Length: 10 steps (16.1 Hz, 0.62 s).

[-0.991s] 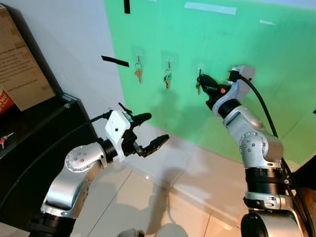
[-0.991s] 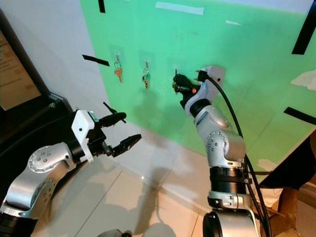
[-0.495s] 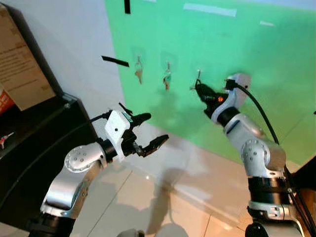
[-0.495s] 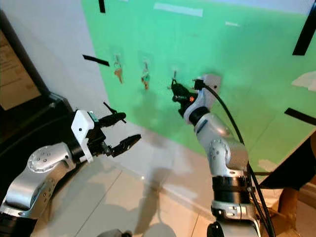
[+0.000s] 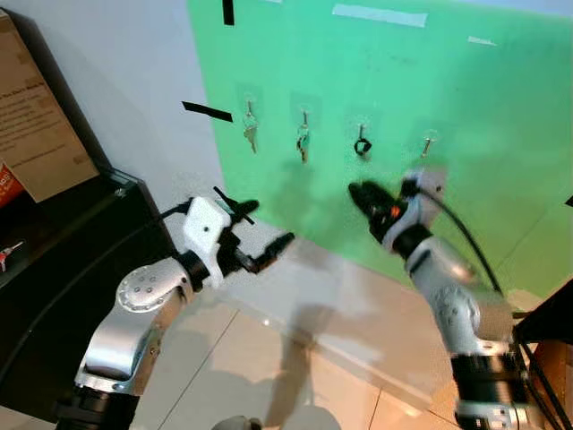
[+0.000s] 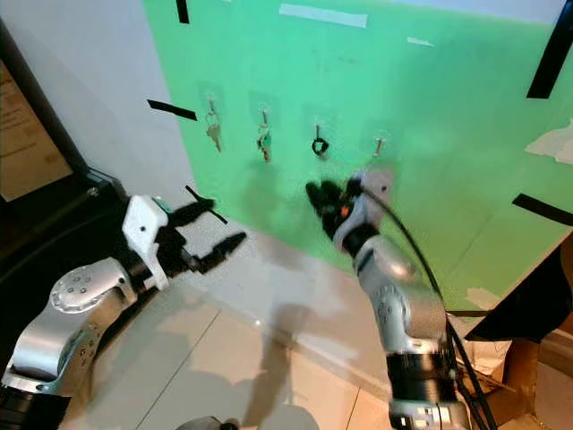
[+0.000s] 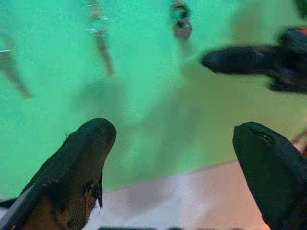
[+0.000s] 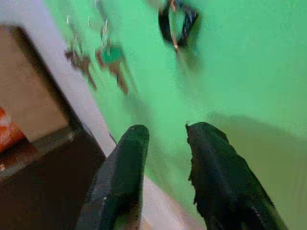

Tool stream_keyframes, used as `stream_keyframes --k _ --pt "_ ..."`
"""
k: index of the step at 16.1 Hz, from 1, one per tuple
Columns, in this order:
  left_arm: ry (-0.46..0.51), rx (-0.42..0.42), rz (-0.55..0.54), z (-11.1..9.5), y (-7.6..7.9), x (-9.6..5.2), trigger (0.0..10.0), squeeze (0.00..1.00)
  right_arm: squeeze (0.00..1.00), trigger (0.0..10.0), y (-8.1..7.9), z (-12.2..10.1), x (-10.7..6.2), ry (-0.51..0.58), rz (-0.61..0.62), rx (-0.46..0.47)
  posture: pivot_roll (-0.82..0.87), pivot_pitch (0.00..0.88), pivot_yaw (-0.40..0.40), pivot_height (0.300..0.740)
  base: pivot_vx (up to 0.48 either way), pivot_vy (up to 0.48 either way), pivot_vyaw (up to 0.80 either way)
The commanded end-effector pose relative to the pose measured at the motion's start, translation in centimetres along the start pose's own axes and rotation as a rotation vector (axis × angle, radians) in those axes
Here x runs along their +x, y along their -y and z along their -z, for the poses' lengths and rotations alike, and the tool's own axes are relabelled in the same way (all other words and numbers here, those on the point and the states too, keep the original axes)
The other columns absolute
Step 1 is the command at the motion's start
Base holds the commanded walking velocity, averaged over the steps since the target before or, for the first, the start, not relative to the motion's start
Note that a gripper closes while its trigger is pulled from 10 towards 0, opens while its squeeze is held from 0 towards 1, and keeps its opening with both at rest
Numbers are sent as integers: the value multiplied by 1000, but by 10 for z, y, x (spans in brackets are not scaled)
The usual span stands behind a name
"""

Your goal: Hang keys on a hook

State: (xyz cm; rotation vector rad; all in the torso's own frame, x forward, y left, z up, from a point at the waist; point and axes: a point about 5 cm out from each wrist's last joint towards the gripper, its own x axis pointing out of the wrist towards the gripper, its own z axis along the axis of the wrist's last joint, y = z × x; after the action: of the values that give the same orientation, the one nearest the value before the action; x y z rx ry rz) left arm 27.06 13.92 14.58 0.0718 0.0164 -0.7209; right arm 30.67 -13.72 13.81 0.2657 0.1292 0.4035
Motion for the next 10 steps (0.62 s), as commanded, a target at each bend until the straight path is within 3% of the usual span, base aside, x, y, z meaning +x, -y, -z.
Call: stream_keyframes --k 1,2,3,6,8,10 --pt "-29 -13 -99 8 -9 -7 10000 0 1000 10000 -2 6 -4 -21 -12 -58 -47 0 62 740 0 0 0" --pt "-102 10 -191 21 -17 -15 10000 0 1000 10000 4 26 -11 -83 49 -108 -54 0 62 740 0 0 800" --pt "-203 44 -319 35 -26 -24 10000 0 1000 10000 13 50 -22 -145 137 -65 -52 0 60 740 0 0 800" --pt "-223 78 -398 47 -27 -35 10000 0 1000 10000 21 73 -34 -217 196 -83 -59 0 57 740 0 0 796" --pt "-201 50 -485 51 -29 -39 10000 0 1000 10000 25 86 -42 -265 219 -89 -63 0 55 740 321 0 775" --pt "-207 68 -504 50 -29 -40 10000 0 1000 10000 27 92 -45 -282 216 -93 -48 0 40 740 345 0 769"
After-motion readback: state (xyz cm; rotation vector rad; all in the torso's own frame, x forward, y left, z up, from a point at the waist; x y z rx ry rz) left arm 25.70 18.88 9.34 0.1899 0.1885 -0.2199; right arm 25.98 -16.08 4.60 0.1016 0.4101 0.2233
